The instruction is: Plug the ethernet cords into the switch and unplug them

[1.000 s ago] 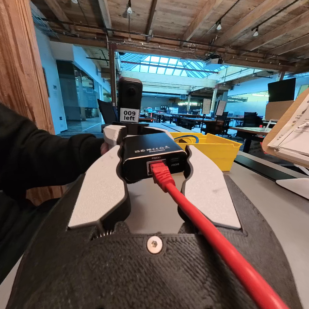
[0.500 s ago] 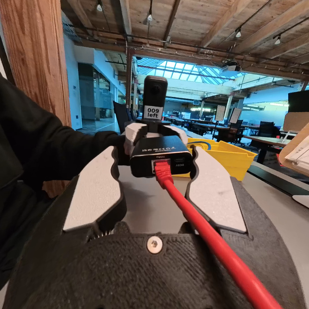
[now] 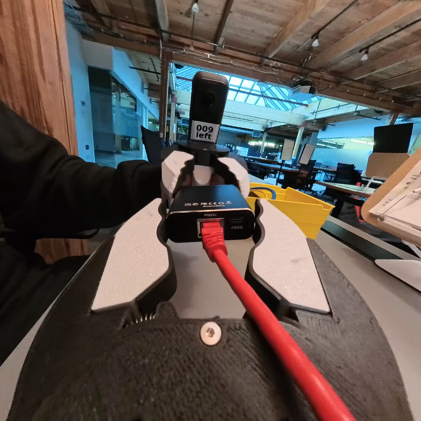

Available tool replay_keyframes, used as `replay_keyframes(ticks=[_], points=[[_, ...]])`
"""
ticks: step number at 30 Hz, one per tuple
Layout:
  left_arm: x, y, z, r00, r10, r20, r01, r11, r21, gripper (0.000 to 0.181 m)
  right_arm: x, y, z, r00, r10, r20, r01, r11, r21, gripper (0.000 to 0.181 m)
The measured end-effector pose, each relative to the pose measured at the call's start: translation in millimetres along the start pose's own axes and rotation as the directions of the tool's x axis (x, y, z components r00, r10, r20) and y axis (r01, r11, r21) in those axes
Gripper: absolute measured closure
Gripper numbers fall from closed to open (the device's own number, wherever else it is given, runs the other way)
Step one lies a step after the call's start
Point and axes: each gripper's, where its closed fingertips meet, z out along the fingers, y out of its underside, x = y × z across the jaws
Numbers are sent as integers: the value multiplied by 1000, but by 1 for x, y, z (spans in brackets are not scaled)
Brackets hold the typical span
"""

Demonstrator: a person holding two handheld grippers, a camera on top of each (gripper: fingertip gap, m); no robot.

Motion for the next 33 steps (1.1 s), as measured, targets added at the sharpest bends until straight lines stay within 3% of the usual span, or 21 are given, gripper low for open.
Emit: replay_keyframes(ticks=[4, 8, 11, 14, 18, 20, 22, 25, 27, 33], points=[[0, 0, -3, 1000, 7, 8, -6, 1000, -19, 126, 0, 4, 3, 1000, -7, 5, 7, 999, -37, 108], [0, -17, -5, 999, -32, 16, 30, 995, 92, 126, 2, -8, 5, 999, 37, -18, -37, 999, 20, 108], [-8, -23, -6, 989, -125, 75, 109, 976, 189, 124, 12, -12, 0, 997, 44, -69, -40, 998, 54, 108], [-12, -21, -7, 941, -337, 41, 314, 909, 273, 111, 18, -10, -5, 994, -8, -111, 11, 1000, 27, 108], [0, -3, 11, 823, -561, -84, 567, 806, 172, 110, 11, -2, 3, 992, -82, -94, 80, 996, -27, 108], [9, -7, 18, 761, -622, -183, 647, 747, 153, 115, 3, 4, 10, 989, -130, -68, 125, 990, -62, 108], [0, -8, 18, 700, -689, -187, 714, 674, 188, 143, 1, 2, 12, 985, -152, -77, 148, 988, -48, 108], [-4, 0, 21, 573, -796, -196, 820, 552, 153, 153, 7, 11, 9, 971, -216, -106, 204, 972, -116, 108], [-3, 1, 22, 537, -823, -187, 844, 520, 134, 154, 6, 12, 8, 971, -219, -98, 208, 972, -114, 108], [0, 2, 23, 543, -833, -105, 839, 540, 61, 156, 6, 3, 5, 969, -220, -109, 217, 975, -45, 112]])
